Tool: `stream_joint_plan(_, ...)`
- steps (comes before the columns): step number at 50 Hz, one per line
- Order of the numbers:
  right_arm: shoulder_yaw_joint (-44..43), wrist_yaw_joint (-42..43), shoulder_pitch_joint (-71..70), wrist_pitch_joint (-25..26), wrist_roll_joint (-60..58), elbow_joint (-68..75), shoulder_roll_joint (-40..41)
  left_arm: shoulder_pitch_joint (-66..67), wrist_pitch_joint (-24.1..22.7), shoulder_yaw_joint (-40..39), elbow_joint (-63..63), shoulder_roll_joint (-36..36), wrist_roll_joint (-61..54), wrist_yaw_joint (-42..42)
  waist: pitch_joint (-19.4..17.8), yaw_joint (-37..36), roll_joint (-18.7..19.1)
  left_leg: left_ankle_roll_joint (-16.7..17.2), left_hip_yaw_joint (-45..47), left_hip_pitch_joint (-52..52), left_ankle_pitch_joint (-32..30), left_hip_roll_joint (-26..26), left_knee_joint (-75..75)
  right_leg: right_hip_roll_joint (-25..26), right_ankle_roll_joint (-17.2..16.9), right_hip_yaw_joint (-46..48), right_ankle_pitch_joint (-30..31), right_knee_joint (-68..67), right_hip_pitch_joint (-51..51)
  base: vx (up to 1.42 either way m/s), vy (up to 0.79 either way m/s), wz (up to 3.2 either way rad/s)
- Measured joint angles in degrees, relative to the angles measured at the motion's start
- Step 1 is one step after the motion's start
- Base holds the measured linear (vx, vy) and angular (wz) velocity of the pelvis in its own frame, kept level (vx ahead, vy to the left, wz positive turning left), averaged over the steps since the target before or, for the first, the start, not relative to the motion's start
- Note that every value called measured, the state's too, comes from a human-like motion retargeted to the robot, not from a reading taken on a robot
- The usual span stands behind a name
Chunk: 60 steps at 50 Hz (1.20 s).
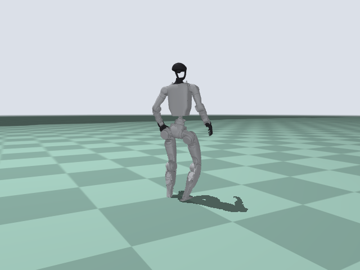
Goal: Run
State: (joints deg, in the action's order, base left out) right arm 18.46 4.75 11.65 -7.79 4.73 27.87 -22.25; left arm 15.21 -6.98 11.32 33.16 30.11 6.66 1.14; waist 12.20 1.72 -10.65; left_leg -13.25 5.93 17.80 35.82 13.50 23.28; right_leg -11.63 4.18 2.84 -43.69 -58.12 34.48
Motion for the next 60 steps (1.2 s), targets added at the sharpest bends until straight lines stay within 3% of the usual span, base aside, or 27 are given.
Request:
stream_joint_plan(5,1.81,-2.4,-3.77,3.68,-3.77,13.21,3.38,-2.97,2.93,1.54,13.62,-3.89,2.17,-1.8,0.68,-1.57,0.25,0.51,-0.99,1.87,1.08,-2.06,3.86,2.14,-0.72,1.73,0.71,3.83,-2.09,-0.01,-0.12,0.01)
stream_joint_plan(7,2.12,-3.6,-6.63,4.41,-5.2,19.38,5.02,-5.77,3.46,2.06,20.15,-5.62,2.64,-2.55,0.78,-2.81,2.09,0.99,-1.78,3.3,2.2,-5.02,5.81,5.41,-0.18,3.23,2.52,8.1,-3.55,-0.01,-0.13,-0.17)
stream_joint_plan(10,2.93,-4.88,-6.56,6.22,-6.36,23.74,6.25,-5.53,5.1,2.75,24.72,-7.58,2.9,-3.91,0.11,-3.34,1.71,1.94,-1.32,5.32,3.36,-5.83,11.23,5.15,-0.66,3.73,2.33,5.9,-3.25,-0.06,-0.14,-0.05)
stream_joint_plan(12,2.62,-6.4,-9.14,6.79,-7.27,28.67,7.46,-8.26,5.46,3.17,29.6,-8.69,2.71,-5.22,0.67,-4.72,4.07,2.4,-2.45,6.94,4.71,-9.24,13.1,9.37,0.11,5.17,4.61,11.88,-5.11,0.02,-0.12,-0.28)
stream_joint_plan(20,2.26,-9.75,-9.63,8.94,-7.61,36.84,9.3,-9.28,6.78,4.15,35.22,-11.15,0.89,-8.45,0.03,-6.79,6.91,5.54,-3.78,11.31,6.45,-13.81,22.25,13.52,-0.28,6.92,6.85,12.92,-5.56,-0.02,-0.1,-0.2)
stream_joint_plan(27,0.79,-11.93,-11.23,9.55,-6.64,40.56,9.75,-10.5,7.2,4.52,36.68,-11.31,-0.75,-10.57,1.51,-7.49,9.44,7.27,-5.95,11.33,5.75,-15.19,19.41,17.5,-0.7,7.1,10.87,22.09,-8.55,0.04,-0.05,-0.14)
stream_joint_plan(38,-0.06,-12.4,-10.1,9.68,-6.23,41.66,9.53,-10.35,7.08,5.08,35.21,-12.14,-0.55,-11.16,1.28,-7.35,11.18,8.76,-5.28,10.96,5.97,-16.24,21.58,17.44,-2.35,7.82,11.01,18.56,-8.07,0.02,0.0,0.01)
stream_joint_plan(40,-0.52,-12.49,-10.63,9.71,-6.07,41.69,8.96,-10.95,7.25,4.99,34.7,-12.0,-0.55,-11.47,2.13,-6.98,10.63,8.26,-5.42,8.49,4.08,-14.84,14.87,17.24,-2.44,7.34,12.11,24.09,-10.18,0.11,0.02,0.18)
stream_joint_plan(46,-0.43,-11.7,-9.35,9.6,-6.19,41.86,8.8,-9.97,7.23,5.2,34.3,-12.55,-0.11,-11.19,1.08,-7.12,11.17,8.95,-4.63,9.23,5.58,-15.46,19.7,16.33,-2.54,8.0,10.47,17.93,-8.84,-0.02,0.0,0.0)
stream_joint_plan(49,-0.53,-11.48,-9.75,9.58,-6.29,41.99,8.3,-10.57,7.4,5.01,34.27,-12.64,0.26,-11.43,1.55,-6.64,10.5,8.46,-4.57,6.47,3.41,-14.02,13.07,15.83,-2.57,7.56,11.45,22.5,-10.84,0.07,0.03,0.2)
stream_joint_plan(56,0.07,-10.49,-8.85,9.41,-6.82,41.97,7.85,-10.15,7.46,5.19,34.49,-13.5,1.09,-11.3,0.23,-6.58,10.58,8.58,-3.6,7.23,5.54,-14.08,18.0,14.66,-2.43,7.68,9.14,16.35,-9.62,-0.02,0.01,0.02)
stream_joint_plan(60,0.39,-10.26,-9.25,9.34,-7.36,42.12,7.31,-10.78,7.54,4.95,34.99,-14.03,1.47,-11.64,0.14,-6.09,10.17,8.12,-3.27,4.9,3.54,-13.15,12.89,14.23,-2.3,7.41,10.42,19.75,-11.29,0.03,0.04,0.09)
